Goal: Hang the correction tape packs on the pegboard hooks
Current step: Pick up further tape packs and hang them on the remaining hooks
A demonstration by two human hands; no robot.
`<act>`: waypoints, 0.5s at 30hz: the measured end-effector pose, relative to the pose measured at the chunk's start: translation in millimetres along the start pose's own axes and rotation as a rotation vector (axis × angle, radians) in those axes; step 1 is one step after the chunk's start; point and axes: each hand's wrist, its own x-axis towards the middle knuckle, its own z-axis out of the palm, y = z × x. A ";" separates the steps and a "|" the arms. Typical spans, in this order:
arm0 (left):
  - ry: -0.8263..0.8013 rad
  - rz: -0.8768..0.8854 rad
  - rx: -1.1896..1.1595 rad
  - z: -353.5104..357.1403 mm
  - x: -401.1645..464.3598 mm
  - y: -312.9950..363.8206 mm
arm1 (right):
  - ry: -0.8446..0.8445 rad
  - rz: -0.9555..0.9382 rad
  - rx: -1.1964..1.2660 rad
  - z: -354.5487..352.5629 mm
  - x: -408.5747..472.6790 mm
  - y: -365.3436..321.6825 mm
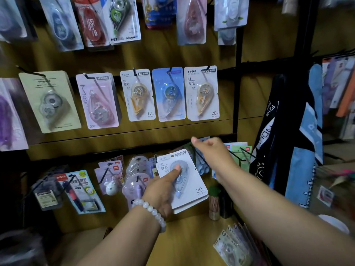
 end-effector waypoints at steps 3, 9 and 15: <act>0.006 0.003 0.010 2.4 -4.2 0.2 | -0.129 0.132 0.037 3.1 -21.3 16.0; 0.017 0.022 0.037 6.4 -8.4 0.8 | -0.224 0.185 0.034 5.8 -32.3 26.5; 0.063 -0.027 -0.006 4.3 -14.3 4.6 | -0.173 0.178 0.039 -1.8 -27.5 29.1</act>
